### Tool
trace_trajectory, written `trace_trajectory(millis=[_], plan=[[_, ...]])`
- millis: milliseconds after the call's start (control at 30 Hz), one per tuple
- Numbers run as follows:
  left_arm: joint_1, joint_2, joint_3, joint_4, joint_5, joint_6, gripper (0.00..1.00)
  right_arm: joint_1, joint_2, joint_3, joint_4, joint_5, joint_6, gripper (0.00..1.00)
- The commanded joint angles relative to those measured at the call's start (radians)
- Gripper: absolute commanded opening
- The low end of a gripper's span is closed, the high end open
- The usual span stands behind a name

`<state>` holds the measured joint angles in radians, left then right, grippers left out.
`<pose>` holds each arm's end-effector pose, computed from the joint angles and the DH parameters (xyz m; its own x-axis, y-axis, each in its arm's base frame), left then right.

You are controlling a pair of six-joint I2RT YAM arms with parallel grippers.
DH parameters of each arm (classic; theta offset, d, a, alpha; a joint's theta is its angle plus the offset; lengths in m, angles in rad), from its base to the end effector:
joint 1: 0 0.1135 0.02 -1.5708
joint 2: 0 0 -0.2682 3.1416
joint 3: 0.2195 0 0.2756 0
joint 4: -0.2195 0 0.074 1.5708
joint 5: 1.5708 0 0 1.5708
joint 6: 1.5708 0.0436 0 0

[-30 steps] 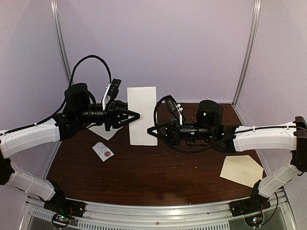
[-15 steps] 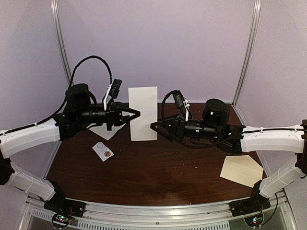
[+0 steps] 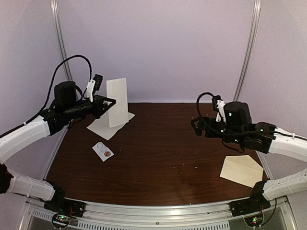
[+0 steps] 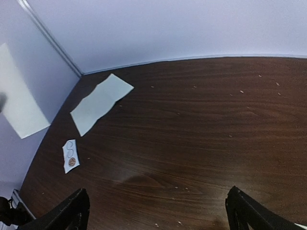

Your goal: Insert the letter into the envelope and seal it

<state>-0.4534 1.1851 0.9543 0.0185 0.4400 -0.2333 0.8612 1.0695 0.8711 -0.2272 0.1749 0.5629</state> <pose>0.2666 -0.1505 0.3350 -0.3624 -0.0561 -0.9303 0.7060 0.6352 -0.3133 0.1837 0.2023 0.3062 -0.5710 0.1417 -0.8086 -0.4009 0.8114 0.4253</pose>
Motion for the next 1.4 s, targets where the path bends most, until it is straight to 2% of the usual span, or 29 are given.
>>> trace_trajectory(millis=[0, 133, 300, 400, 533, 967, 1367], plan=[[-0.004, 0.015, 0.020, -0.053, -0.069, 0.017, 0.00, -0.158, -0.043, -0.086, -0.295, 0.179, 0.179, 1.00], [-0.004, 0.040, 0.026, -0.058, -0.047, 0.010, 0.00, -0.352, -0.072, -0.189, -0.314, 0.097, 0.244, 1.00], [-0.004, 0.047, 0.023, -0.057, -0.042, 0.006, 0.00, -0.422, -0.118, -0.307, -0.294, 0.063, 0.362, 1.00], [-0.004, 0.052, 0.023, -0.057, -0.034, 0.001, 0.00, -0.425, -0.118, -0.374, -0.259, 0.004, 0.408, 1.00], [-0.004, 0.060, 0.022, -0.049, -0.006, 0.000, 0.00, -0.421, -0.104, -0.443, -0.163, -0.163, 0.442, 1.00], [-0.004, 0.063, 0.015, -0.033, 0.018, -0.005, 0.00, -0.395, -0.084, -0.532, -0.082, -0.235, 0.495, 1.00], [-0.004, 0.065, 0.014, -0.032, 0.017, -0.005, 0.00, -0.272, 0.076, -0.539, 0.192, -0.256, 0.597, 0.99]])
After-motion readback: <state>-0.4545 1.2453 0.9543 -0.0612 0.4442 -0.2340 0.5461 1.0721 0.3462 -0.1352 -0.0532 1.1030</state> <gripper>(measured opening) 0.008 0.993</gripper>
